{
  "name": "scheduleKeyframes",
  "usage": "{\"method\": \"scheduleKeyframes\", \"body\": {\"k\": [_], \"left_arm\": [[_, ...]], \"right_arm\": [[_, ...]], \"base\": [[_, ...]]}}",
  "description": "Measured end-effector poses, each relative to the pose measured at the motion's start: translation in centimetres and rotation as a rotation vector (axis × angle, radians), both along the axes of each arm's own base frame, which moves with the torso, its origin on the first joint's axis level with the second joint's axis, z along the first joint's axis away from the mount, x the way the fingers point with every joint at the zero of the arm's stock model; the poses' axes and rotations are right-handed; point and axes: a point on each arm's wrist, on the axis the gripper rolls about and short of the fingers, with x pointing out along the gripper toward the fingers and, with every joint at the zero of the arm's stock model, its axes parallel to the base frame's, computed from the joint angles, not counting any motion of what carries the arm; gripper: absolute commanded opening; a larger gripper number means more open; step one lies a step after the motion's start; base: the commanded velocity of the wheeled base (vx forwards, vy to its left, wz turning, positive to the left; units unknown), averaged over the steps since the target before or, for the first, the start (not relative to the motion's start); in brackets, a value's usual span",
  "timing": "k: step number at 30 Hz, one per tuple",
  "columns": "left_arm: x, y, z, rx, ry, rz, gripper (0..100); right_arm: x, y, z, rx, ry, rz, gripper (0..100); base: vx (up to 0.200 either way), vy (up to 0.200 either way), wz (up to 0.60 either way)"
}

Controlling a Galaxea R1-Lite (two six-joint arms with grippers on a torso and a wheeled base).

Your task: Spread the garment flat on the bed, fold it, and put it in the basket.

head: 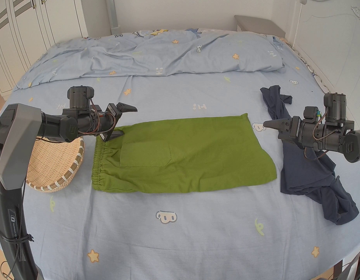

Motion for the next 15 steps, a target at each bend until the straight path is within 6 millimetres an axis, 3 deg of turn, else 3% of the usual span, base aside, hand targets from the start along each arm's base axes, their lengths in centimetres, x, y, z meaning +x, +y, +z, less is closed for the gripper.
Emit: {"method": "scheduleKeyframes", "body": {"k": [7, 11, 15], "left_arm": [[-0.1, -0.3, -0.8, -0.004, 0.024, 0.005, 100], [-1.3, -0.2, 0.7, -0.018, 0.022, 0.010, 100], [-4.1, 0.2, 2.9, -0.026, 0.011, 0.011, 100]], "right_arm": [[0.0, 0.0, 0.0, 0.000, 0.000, 0.001, 100], [-0.1, 0.1, 0.0, -0.001, 0.000, 0.002, 100], [-0.2, 0.0, 0.1, 0.000, -0.004, 0.002, 100]], "base": [[0.000, 0.000, 0.00], [0.000, 0.000, 0.00], [0.000, 0.000, 0.00]]}}
